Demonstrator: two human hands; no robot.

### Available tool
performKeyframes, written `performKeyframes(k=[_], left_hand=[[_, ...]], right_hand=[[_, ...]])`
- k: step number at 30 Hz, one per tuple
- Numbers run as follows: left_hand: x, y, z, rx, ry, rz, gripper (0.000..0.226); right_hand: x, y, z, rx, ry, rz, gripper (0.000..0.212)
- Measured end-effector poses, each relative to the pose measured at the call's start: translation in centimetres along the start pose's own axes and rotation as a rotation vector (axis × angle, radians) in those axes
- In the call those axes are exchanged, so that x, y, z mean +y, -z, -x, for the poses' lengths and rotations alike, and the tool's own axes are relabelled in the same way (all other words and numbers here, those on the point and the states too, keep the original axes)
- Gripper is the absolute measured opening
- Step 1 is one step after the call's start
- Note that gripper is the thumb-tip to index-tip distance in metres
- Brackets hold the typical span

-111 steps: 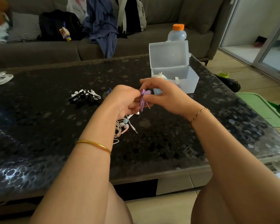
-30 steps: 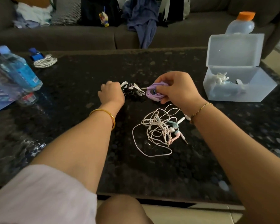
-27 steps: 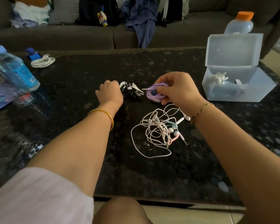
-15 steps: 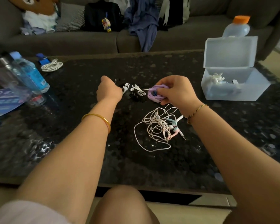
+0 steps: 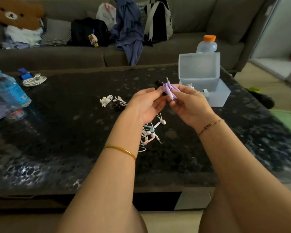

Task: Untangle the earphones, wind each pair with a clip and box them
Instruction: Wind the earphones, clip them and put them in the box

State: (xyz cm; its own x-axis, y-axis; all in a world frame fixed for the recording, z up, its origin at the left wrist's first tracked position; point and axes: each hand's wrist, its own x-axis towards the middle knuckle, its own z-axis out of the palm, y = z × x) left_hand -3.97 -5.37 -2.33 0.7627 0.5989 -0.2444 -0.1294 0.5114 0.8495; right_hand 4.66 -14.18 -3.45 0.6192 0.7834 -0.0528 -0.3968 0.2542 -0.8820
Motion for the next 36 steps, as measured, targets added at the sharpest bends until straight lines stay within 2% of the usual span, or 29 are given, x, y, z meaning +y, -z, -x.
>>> performKeyframes(k=[2, 6, 11, 14, 16, 18, 21, 24, 27, 31, 36], left_hand=[[-0.7, -0.6, -0.1, -0.063, -0.02, -0.034, 0.01], [-0.9, -0.6, -0.5, -0.141, -0.044, -0.119, 0.019], [-0.4, -0.6, -1.0, -0.185, -0.064, -0.384, 0.019], [-0.2, -0.4, -1.4, -0.28, -0.066, -0.35, 0.023], [-0.2, -0.3, -1.4, -0.256, -0.061, -0.341, 0.024], [-0.2, -0.4, -1.3, -0.175, -0.07, -0.346, 0.035], [-0.3, -0.5, -1.2, -0.062, -0.073, -0.294, 0.061], [-0.5, -0.9, -1.0, -0.059, -0.082, -0.26, 0.055], [-0.8, -0.9, -1.1, -0.06, -0.096, -0.309, 0.047], [-1.5, -0.8, -1.3, 0.0, -0.151, -0.446, 0.045], [-1.7, -0.5, -1.3, 0.033, -0.257, -0.577, 0.039]], right_hand=[[-0.4, 1.0, 0.3, 0.001, -0.013, -0.05, 0.014], [-0.8, 2.1, 0.2, -0.01, -0.032, 0.005, 0.013], [-1.7, 3.0, 0.0, -0.038, -0.032, 0.182, 0.011], [-1.9, 3.2, -0.2, -0.095, -0.039, 0.295, 0.011], [-1.9, 3.3, -0.3, -0.121, -0.042, 0.333, 0.011], [-1.9, 3.3, -0.5, -0.122, -0.047, 0.345, 0.011], [-1.7, 3.2, -0.8, -0.047, -0.058, 0.226, 0.011], [-1.5, 3.2, -1.1, 0.034, -0.106, 0.013, 0.015], [-1.1, 2.8, -1.2, 0.017, -0.158, -0.102, 0.018], [-0.6, 2.4, -1.1, -0.046, -0.184, -0.155, 0.02], [-0.5, 2.7, -1.1, -0.036, -0.212, -0.203, 0.022]])
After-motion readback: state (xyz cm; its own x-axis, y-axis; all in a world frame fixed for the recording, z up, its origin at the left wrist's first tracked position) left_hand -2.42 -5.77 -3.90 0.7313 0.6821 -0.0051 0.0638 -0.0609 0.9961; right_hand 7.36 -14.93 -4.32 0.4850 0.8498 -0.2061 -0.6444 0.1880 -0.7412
